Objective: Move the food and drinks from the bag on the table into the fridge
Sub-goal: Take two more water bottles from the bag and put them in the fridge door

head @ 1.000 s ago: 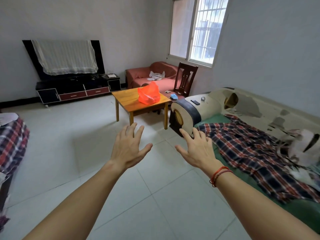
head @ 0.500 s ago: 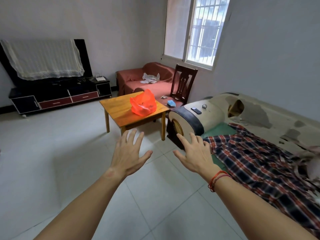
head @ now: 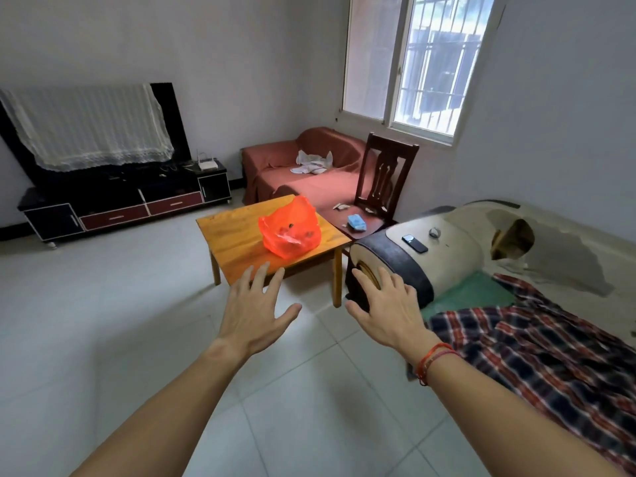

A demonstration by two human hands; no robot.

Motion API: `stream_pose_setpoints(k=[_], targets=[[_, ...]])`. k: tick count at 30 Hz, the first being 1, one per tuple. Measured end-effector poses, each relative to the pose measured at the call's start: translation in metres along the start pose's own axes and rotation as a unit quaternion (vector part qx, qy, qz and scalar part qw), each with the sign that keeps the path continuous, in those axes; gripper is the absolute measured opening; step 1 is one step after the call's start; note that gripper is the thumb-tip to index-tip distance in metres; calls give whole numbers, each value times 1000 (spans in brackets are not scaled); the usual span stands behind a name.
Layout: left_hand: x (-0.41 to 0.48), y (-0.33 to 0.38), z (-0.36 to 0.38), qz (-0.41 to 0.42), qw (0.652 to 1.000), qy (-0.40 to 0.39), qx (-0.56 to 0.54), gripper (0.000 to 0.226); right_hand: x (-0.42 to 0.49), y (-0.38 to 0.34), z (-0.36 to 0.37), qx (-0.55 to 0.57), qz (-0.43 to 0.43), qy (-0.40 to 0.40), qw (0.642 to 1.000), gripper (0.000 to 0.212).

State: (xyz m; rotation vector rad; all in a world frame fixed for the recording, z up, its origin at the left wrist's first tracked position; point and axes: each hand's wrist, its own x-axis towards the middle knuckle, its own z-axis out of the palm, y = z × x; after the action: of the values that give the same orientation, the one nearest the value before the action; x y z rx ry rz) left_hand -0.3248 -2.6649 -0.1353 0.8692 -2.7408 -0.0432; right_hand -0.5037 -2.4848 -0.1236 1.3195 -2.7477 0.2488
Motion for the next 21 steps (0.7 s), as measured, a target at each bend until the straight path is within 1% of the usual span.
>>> stream_pose_setpoints(k=[4,9,15,21], targets=[[77,1,14,-11,1000,-1,1,84,78,26,6,-8,-13,-8,1000,68],[146,-5,31,-29,1000,-10,4,88,155,43,21,-14,-31,-24,999,68],[211,-26,58,-47,999,-22,-10,89,238,44,51,-14,-50,-44,998,70],[284,-71,90,-56,998,-21,8,89,329,35,85,-23,-64,-54,996,72]])
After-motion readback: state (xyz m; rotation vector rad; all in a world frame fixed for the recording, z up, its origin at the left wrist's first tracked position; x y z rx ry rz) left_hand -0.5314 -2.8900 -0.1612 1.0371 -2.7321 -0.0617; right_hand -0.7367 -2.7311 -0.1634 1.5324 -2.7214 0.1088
